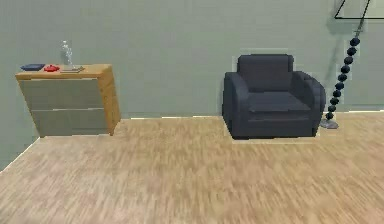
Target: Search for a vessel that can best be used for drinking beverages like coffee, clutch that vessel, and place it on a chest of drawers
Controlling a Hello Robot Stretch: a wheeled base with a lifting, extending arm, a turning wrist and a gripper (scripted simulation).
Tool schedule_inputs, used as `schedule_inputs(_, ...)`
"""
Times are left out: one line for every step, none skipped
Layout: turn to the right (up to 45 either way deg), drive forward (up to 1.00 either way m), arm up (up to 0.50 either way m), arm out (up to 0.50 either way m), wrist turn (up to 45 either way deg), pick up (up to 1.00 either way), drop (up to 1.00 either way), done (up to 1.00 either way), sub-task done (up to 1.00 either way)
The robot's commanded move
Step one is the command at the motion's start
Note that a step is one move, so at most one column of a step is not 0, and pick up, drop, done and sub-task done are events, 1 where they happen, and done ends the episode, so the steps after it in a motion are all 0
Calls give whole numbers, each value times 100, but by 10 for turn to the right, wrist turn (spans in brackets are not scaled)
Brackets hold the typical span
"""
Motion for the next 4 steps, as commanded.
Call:
schedule_inputs(450,0,0,0,0,0,0,0,0)
schedule_inputs(60,0,0,0,0,0,0,0,0)
schedule_inputs(0,100,0,0,0,0,0,0,0)
schedule_inputs(30,0,0,0,0,0,0,0,0)
